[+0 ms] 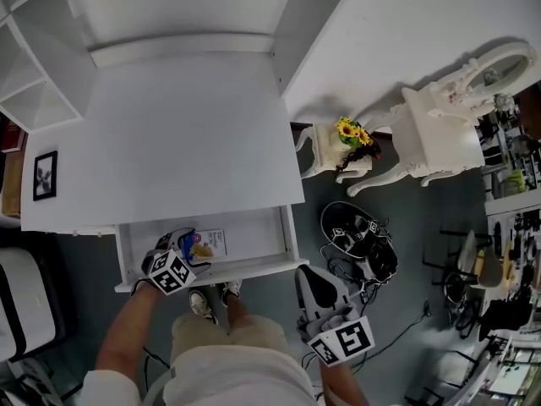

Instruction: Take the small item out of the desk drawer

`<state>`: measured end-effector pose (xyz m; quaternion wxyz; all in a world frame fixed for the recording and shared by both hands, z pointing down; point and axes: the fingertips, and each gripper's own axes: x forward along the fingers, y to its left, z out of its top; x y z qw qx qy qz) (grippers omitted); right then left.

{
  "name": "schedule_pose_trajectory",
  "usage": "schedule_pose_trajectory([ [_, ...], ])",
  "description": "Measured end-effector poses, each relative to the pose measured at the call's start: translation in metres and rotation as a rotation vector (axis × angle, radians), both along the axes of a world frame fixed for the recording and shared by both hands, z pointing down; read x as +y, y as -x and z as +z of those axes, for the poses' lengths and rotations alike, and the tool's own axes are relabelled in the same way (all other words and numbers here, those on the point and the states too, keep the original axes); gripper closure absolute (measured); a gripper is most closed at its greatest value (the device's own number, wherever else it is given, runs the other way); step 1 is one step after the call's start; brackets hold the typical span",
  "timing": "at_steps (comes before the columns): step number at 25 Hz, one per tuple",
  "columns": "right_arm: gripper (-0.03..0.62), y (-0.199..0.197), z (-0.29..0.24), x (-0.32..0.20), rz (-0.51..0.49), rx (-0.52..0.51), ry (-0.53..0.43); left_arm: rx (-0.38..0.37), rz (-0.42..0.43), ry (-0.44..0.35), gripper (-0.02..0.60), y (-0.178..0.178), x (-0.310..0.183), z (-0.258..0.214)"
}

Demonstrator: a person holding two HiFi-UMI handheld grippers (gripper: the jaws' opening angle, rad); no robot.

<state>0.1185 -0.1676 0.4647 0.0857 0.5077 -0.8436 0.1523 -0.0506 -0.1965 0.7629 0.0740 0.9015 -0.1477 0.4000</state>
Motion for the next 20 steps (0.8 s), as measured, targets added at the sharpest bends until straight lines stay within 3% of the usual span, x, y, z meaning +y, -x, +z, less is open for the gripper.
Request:
schedule_pose_trajectory([
  [8,0.585,-0.006,0.011,0.008,0.009,-0.001,0.025,-0.084,0.133,0.051,0.124,-0.018,0.004,0.03],
  [20,0.585,-0.023,0.021,0.004,0.039,-0.004,0.047,-0.142,0.193,0.151,0.132,-0.027,0.0,0.056],
])
